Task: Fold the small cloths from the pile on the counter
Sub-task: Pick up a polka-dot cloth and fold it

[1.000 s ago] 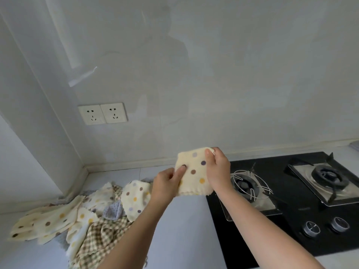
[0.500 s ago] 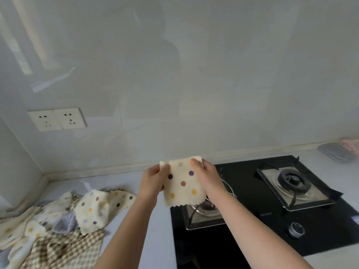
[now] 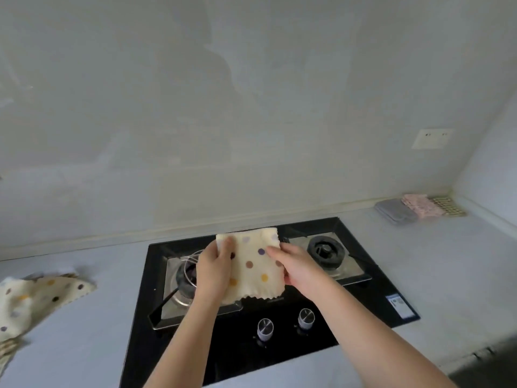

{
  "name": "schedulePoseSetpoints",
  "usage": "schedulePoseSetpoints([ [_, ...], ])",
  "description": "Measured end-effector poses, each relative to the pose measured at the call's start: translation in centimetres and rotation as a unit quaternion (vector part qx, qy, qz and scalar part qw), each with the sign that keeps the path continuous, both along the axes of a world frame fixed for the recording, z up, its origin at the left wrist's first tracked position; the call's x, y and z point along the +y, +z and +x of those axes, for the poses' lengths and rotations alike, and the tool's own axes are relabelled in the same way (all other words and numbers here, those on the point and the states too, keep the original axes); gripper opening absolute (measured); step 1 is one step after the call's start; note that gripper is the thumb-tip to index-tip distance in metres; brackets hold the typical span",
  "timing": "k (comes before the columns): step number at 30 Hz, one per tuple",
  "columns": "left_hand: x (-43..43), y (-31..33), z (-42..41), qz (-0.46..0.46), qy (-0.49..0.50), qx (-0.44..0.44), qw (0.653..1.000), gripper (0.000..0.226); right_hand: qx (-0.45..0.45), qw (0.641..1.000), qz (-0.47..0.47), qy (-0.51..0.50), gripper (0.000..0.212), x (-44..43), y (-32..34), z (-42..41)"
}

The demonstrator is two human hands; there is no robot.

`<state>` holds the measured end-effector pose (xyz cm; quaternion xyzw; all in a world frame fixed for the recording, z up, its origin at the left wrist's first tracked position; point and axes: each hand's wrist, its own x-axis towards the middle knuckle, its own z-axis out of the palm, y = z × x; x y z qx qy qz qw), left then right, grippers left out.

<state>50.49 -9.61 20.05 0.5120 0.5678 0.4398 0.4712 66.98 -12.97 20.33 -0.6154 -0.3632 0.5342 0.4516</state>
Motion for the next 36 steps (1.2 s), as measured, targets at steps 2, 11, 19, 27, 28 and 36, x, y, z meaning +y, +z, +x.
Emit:
schedulePoseSetpoints([
  [2,-0.6,0.0,3.3,-0.039,-0.063,-0.006,0.997,0.031,0.002,0.999,-0.001,-0.055,0.019,-0.8,-0.3,3.4],
  [11,0.5,-1.4,20.7,-0.088,-0.227,-0.047,0.969,0.015,0.058,0.993,-0.024,-0.096,0.021,-3.4,-0.1,21.4],
  [19,2.6,-2.9,36.9,-0.148,-0.297,-0.107,0.937,0.037,0.037,0.982,-0.034,-0.181,0.014,-1.8,-1.2,37.9],
  [27,4.6,-6.8,48.6,-0.237,-0.223,0.005,0.946,0.031,0.012,0.981,-0.115,-0.157,0.012,0.0,-5.7,48.1],
  [28,5.0,-8.0,49.9,-0.248,-0.209,0.019,0.946,0.03,0.012,0.979,-0.135,-0.156,0.014,0.6,-6.7,49.2],
  [36,10.2,-13.9,58.1,-0.187,-0.073,0.046,0.978,0.028,0.0,0.98,-0.18,-0.089,0.027,10.0,-11.7,57.6],
])
